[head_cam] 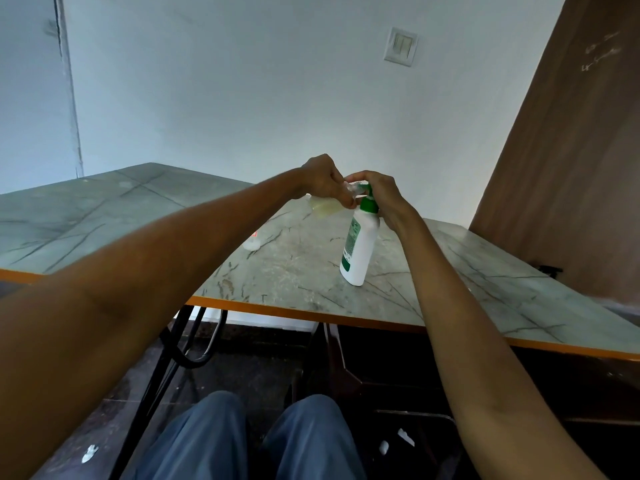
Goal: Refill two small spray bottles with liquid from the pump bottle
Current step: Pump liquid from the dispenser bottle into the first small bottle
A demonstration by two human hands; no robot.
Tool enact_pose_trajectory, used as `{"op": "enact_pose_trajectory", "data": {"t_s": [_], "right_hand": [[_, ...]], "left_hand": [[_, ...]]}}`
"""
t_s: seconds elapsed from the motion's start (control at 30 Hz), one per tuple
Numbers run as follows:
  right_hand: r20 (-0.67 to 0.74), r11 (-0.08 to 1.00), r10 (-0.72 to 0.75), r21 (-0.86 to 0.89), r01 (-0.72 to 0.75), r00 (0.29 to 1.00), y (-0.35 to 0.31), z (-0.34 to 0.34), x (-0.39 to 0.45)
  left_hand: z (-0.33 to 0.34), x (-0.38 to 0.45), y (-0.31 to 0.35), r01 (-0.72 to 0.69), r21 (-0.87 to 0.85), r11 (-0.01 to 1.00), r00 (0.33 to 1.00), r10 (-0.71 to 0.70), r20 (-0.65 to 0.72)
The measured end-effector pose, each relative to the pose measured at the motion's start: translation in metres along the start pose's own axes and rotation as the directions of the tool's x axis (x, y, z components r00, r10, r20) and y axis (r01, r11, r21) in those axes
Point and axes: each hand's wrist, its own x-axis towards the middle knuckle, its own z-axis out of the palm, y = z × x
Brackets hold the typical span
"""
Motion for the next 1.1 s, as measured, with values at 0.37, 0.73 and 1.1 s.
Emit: {"op": "enact_pose_trajectory", "data": {"t_s": [0.37,0.73,1.1], "right_hand": [[0.0,0.996,0.045,-0.077,-0.045,0.999,-0.0082,-0.0031,-0.003],[0.011,0.996,0.022,-0.088,-0.021,1.0,-0.001,0.0003,-0.0017],[-0.011,0.995,0.031,-0.098,-0.032,0.999,-0.003,-0.0035,0.0018]], "left_hand": [[-0.0039,-0.0001,0.0073,-0.008,0.025,1.0,0.999,0.009,-0.034],[0.0015,-0.0025,-0.0017,-0.007,-0.01,1.0,1.0,0.007,-0.019],[0.0019,-0.0018,0.0045,-0.012,-0.002,1.0,0.999,0.012,-0.043]]}}
